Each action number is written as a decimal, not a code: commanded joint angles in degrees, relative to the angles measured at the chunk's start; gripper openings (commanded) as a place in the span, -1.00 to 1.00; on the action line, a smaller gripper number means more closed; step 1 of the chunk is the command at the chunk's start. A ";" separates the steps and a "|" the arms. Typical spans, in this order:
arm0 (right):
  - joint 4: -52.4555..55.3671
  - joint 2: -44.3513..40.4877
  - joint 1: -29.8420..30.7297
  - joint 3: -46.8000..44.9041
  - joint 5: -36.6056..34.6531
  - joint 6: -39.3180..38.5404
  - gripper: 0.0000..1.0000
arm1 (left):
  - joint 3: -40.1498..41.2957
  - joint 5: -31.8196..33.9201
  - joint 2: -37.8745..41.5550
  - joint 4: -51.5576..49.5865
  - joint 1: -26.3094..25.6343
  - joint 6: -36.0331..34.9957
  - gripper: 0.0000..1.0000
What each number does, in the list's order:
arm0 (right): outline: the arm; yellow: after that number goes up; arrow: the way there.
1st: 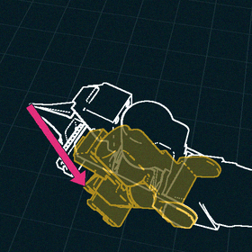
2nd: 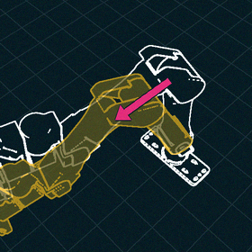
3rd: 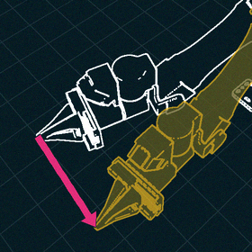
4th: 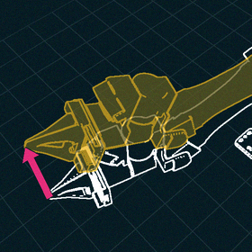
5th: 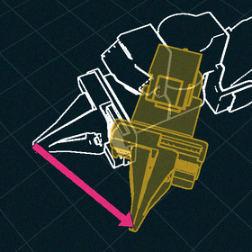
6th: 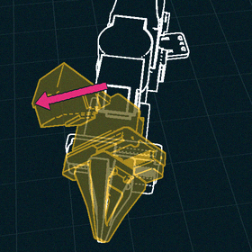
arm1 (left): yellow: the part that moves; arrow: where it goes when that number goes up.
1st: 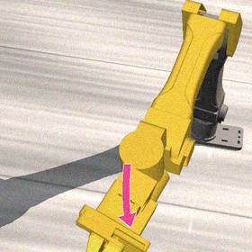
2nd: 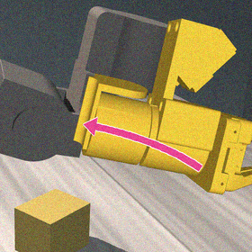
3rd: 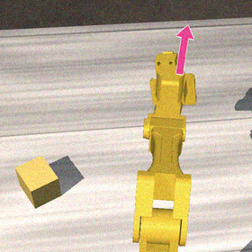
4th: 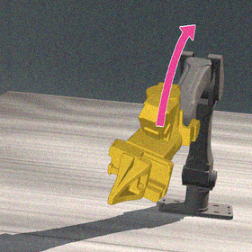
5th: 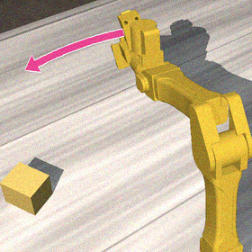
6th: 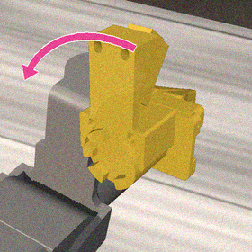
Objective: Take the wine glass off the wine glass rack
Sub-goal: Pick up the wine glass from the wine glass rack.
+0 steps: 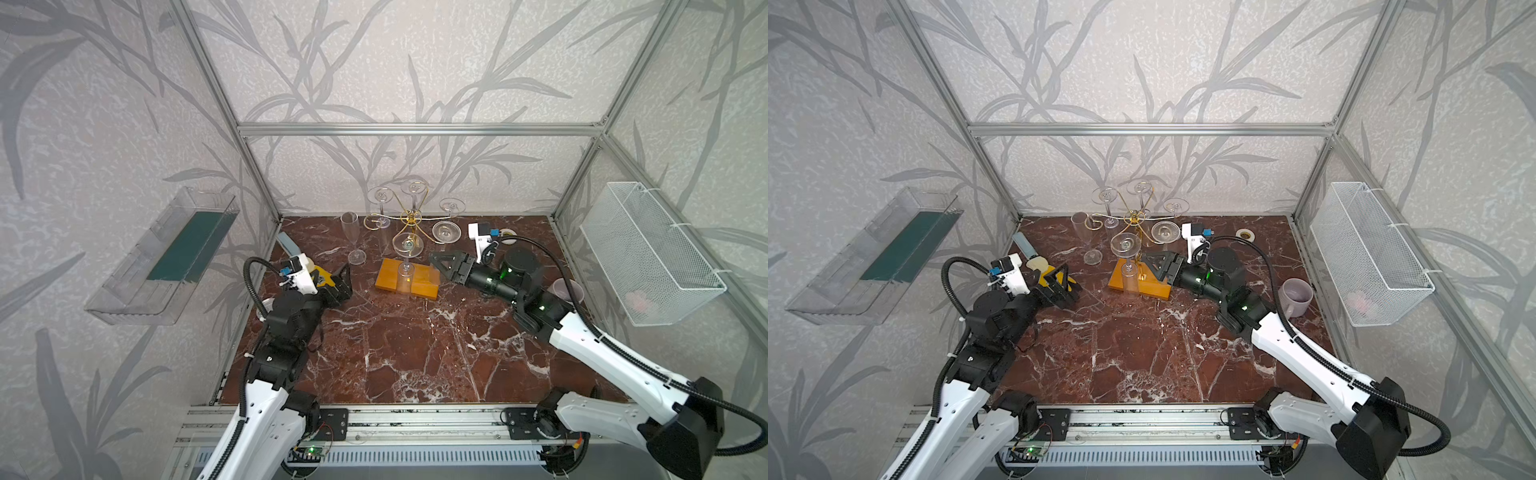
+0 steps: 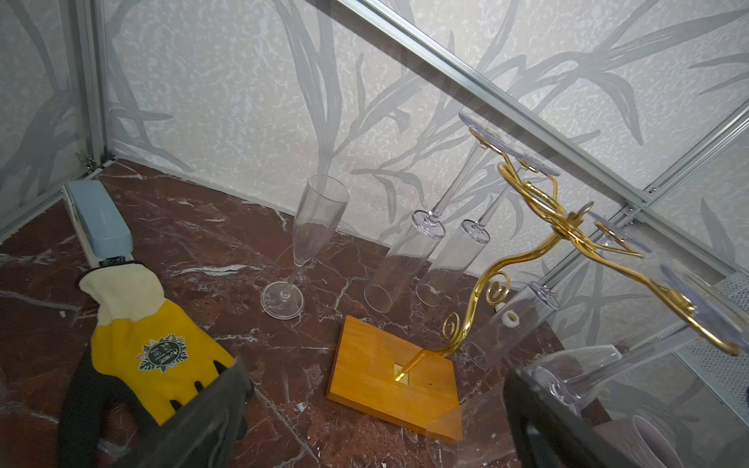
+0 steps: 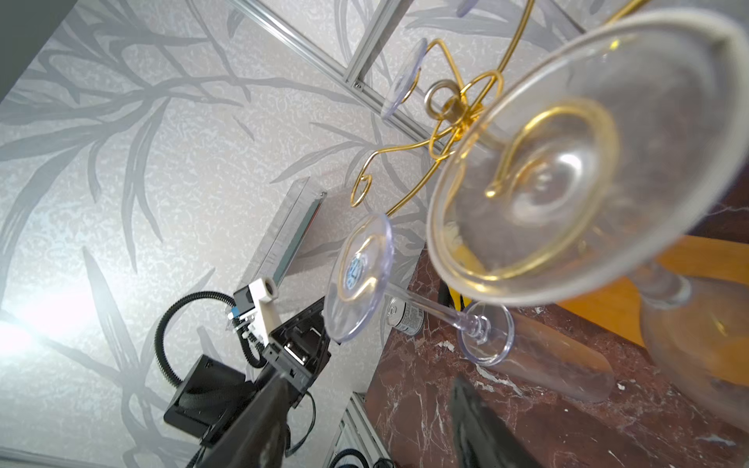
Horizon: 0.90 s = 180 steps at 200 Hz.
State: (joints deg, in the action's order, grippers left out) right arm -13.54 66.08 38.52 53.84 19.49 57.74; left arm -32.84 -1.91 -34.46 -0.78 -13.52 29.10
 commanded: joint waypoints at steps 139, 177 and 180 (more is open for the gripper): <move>-19.37 8.70 2.02 -1.90 -4.37 16.32 -0.35 | 4.77 0.01 5.24 -1.15 -0.19 4.00 0.98; -19.43 9.23 2.34 -1.84 -4.81 16.95 -0.40 | 4.84 -0.11 5.53 -1.16 -0.19 4.40 0.98; -19.62 9.28 2.35 -1.82 -4.81 16.95 -0.41 | 4.82 -0.11 5.50 -1.17 -0.19 4.40 0.98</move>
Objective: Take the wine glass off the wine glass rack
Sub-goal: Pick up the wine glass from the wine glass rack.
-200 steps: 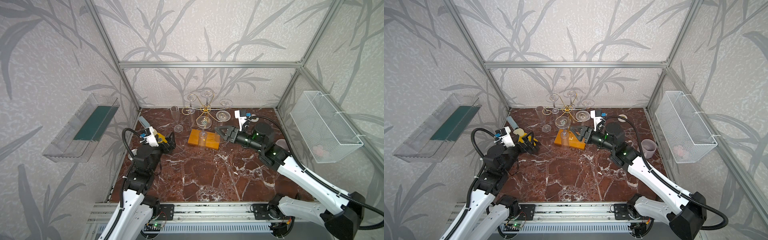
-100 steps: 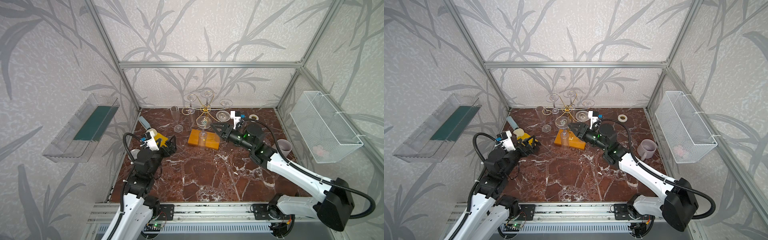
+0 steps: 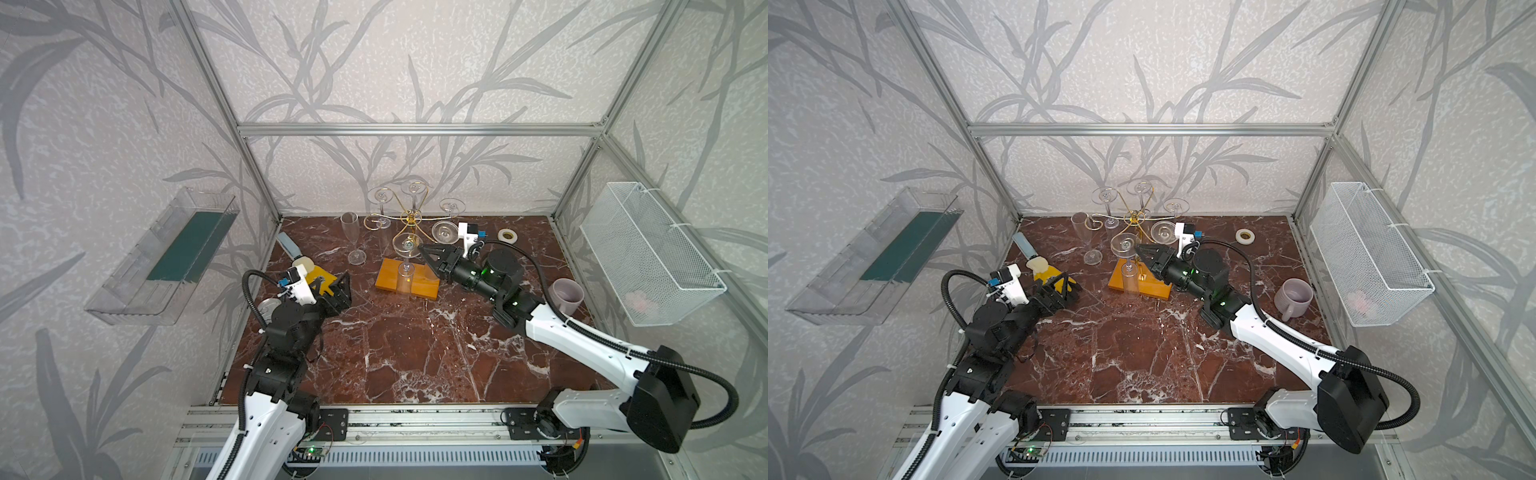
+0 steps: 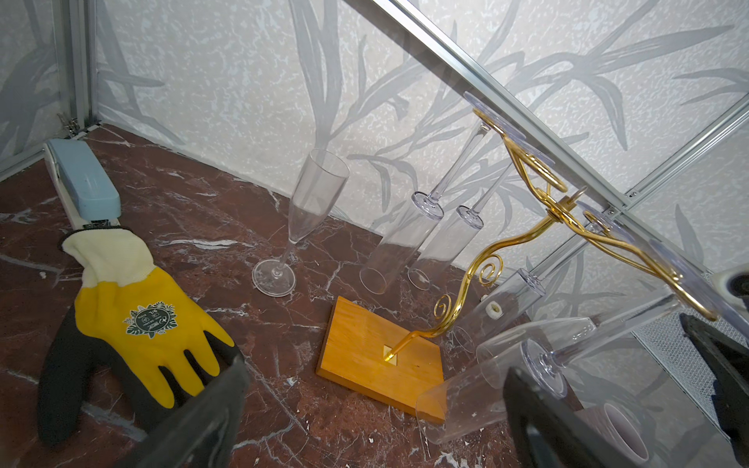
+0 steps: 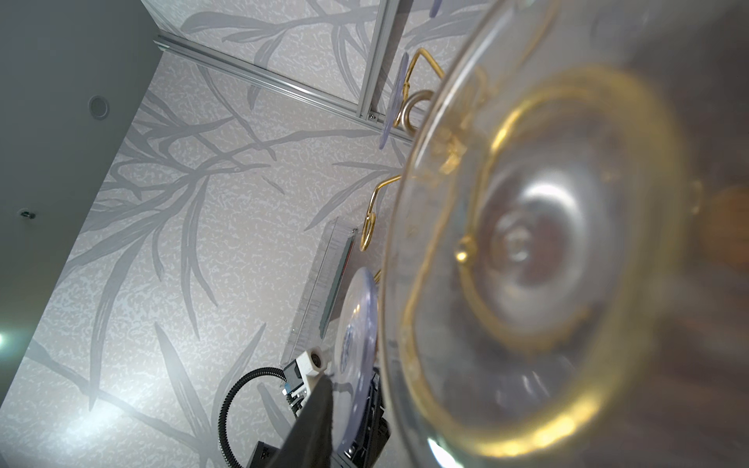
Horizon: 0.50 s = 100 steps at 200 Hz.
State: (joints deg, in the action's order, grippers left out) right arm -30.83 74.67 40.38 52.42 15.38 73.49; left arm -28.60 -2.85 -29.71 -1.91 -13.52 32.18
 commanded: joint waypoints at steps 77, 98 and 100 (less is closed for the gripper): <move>-3.18 1.59 1.10 -0.32 -1.14 2.55 -0.52 | 0.89 0.58 1.23 -0.36 -0.19 1.92 0.98; -3.27 1.61 1.28 -0.22 -1.30 2.61 -0.57 | 0.90 0.64 1.58 -0.72 -0.19 2.03 0.99; -3.27 1.61 1.28 -0.22 -1.31 2.57 -0.59 | 0.84 0.63 1.59 -0.72 -0.19 2.01 0.98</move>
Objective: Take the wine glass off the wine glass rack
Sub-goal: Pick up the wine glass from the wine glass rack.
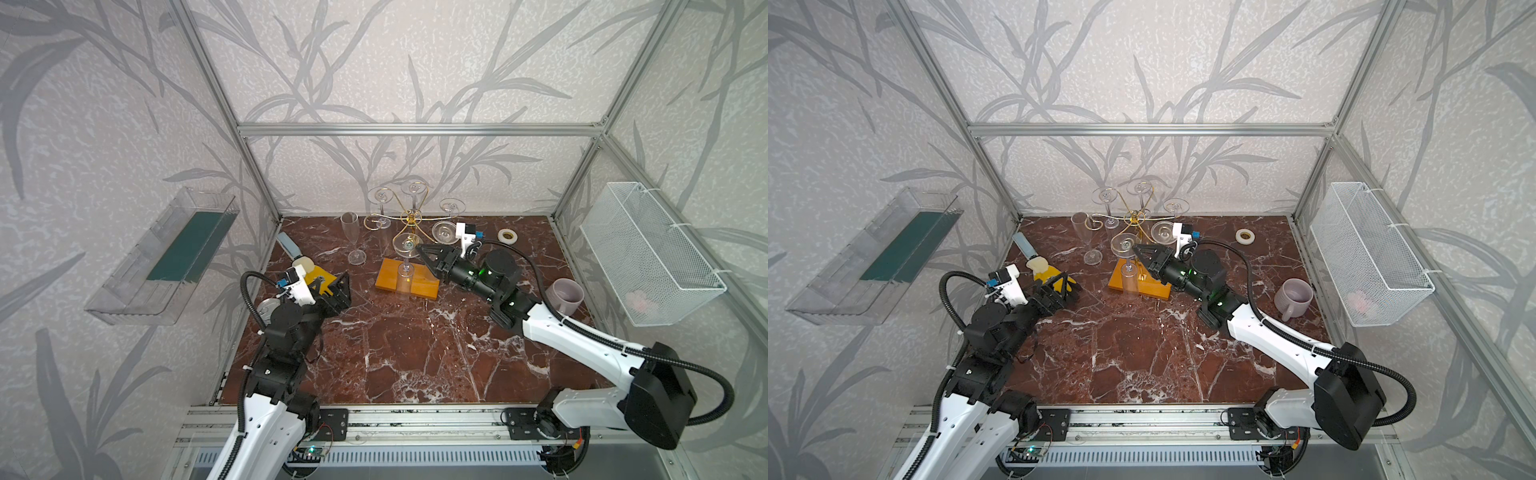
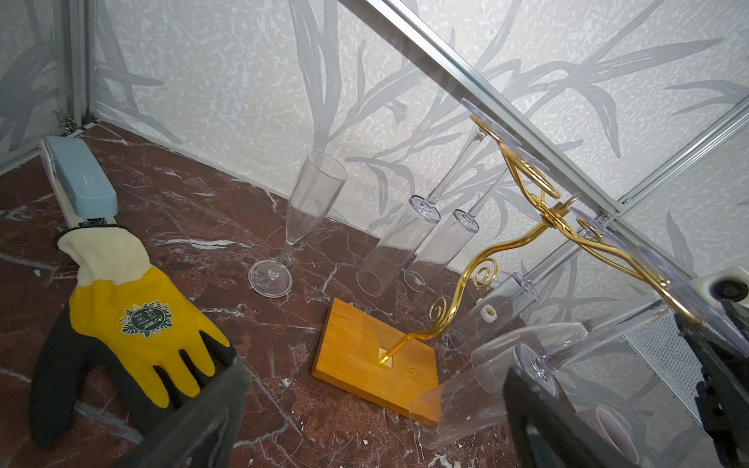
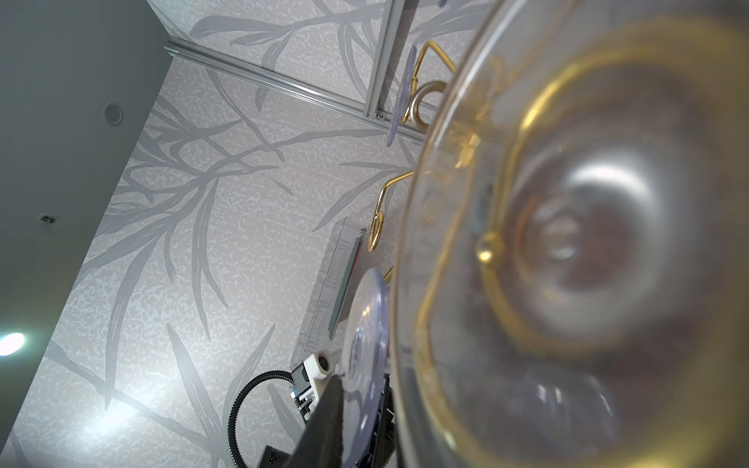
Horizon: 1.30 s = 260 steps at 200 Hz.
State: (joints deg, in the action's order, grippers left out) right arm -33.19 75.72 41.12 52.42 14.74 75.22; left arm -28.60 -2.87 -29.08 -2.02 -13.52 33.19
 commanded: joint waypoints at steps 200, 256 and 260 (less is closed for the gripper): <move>-0.17 -1.20 1.81 -0.57 -2.19 4.20 -1.00 | 0.87 1.36 3.27 -2.36 -0.19 1.18 0.98; -0.12 -2.32 2.12 -0.82 -3.23 5.15 -1.00 | 1.00 1.56 3.80 -3.15 -0.20 1.18 0.98; -0.04 -2.36 2.12 -0.75 -3.31 5.29 -1.00 | 0.98 1.57 3.77 -3.17 -0.19 1.21 0.98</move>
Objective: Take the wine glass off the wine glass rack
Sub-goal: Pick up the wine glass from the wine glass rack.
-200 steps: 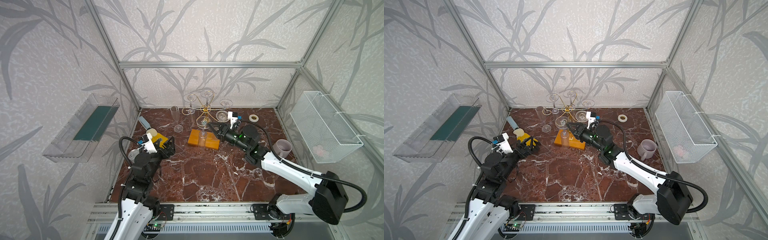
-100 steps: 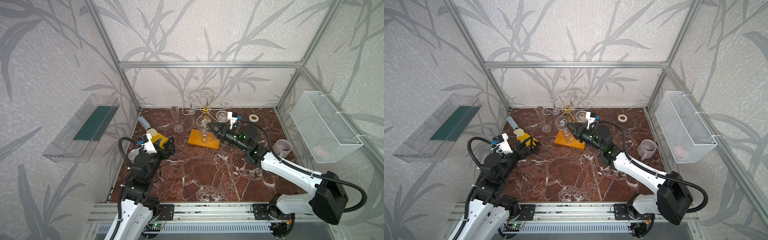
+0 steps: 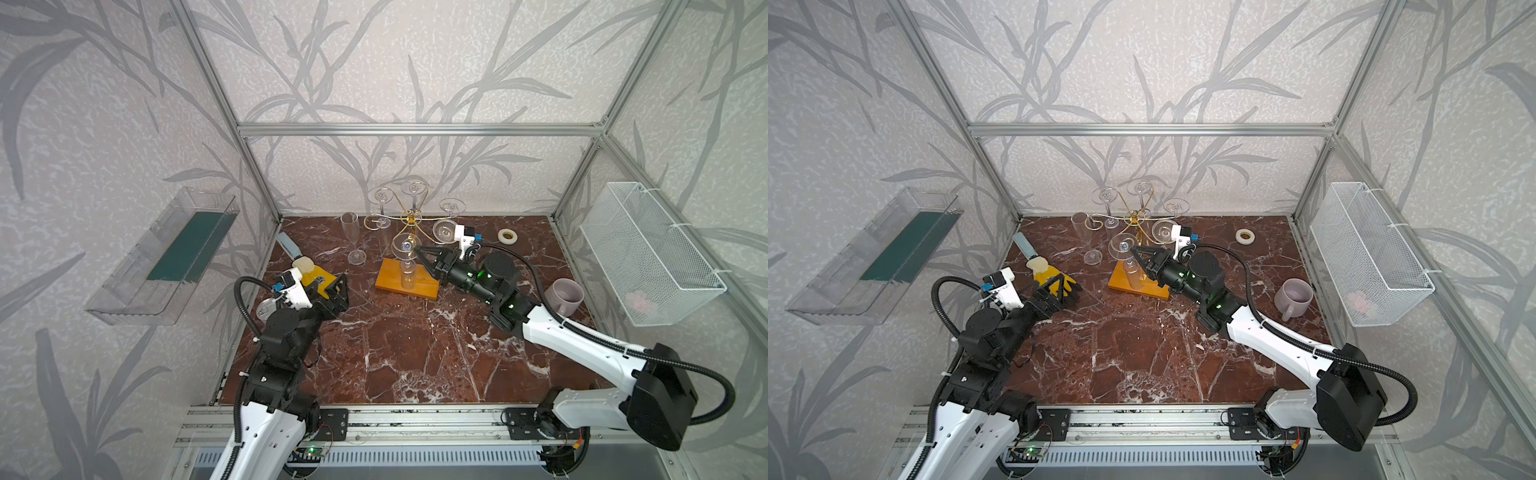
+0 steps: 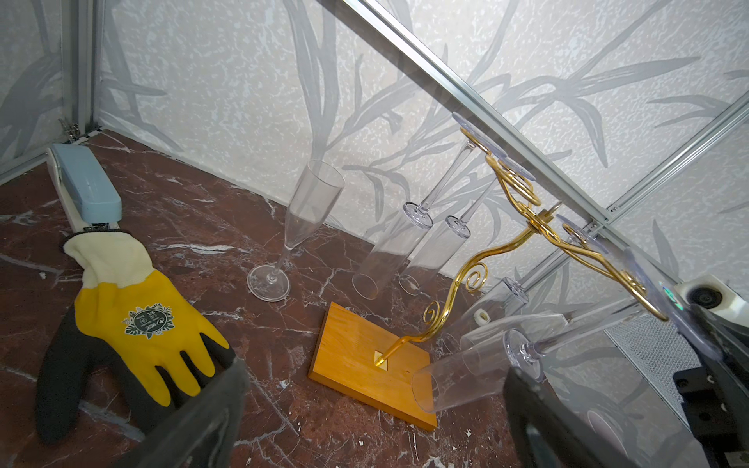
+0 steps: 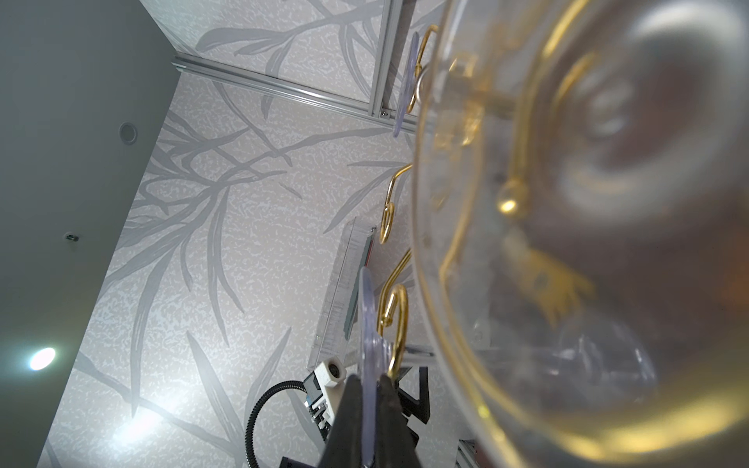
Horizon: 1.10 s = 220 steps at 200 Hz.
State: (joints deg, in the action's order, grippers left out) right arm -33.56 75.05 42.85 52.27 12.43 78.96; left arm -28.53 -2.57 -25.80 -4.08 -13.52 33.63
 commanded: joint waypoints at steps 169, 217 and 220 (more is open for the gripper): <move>3.78 -4.78 2.10 0.94 -2.93 0.87 -1.00 | 1.02 1.86 4.35 -3.82 -0.19 1.78 0.98; 8.06 -5.26 3.10 3.51 -3.70 -0.43 -1.00 | 0.82 1.08 4.27 -4.03 -0.19 1.97 0.99; 8.25 -5.26 3.19 3.53 -3.79 -0.47 -1.00 | 0.78 1.08 4.22 -4.02 -0.19 1.99 0.98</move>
State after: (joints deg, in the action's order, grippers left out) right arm -26.98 71.90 45.06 53.08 8.93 79.85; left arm -28.23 -1.58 -21.93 -7.29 -13.52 34.65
